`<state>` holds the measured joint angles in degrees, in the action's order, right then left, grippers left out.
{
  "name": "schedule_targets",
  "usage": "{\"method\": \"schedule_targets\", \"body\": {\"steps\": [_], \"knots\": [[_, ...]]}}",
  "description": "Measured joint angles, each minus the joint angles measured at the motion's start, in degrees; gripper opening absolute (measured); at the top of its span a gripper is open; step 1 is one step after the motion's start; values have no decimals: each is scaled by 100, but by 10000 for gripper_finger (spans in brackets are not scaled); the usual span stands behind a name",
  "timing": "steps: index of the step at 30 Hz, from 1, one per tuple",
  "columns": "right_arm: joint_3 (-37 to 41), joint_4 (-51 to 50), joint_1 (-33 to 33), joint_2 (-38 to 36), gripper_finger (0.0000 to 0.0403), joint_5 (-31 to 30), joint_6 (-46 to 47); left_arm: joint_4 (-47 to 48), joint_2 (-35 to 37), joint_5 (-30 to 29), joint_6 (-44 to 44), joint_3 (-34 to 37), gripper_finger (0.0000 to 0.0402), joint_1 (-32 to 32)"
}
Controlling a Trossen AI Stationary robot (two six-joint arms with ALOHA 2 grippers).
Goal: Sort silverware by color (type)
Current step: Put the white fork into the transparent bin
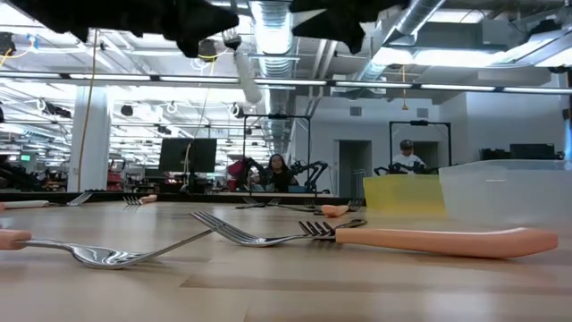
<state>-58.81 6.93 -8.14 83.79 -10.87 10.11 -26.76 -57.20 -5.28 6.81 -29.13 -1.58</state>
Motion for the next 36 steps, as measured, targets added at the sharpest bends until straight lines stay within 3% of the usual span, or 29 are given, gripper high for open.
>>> {"method": "schedule_targets", "body": {"steps": [6, 12, 22, 36], "knots": [[1, 362, 0, 312, 236, -93, -255, 132, -235, -484, 360, -326, 0, 395], [-23, 1033, 65, 591, 270, -103, -263, 141, -355, -904, 486, -298, 0, 662], [-68, 1669, 149, 1011, 292, -98, -248, -117, -391, -1044, 600, -303, 0, 833], [-720, 1552, 314, 1578, 292, 81, -311, -168, -391, -1042, 576, -303, 0, 837]]}}
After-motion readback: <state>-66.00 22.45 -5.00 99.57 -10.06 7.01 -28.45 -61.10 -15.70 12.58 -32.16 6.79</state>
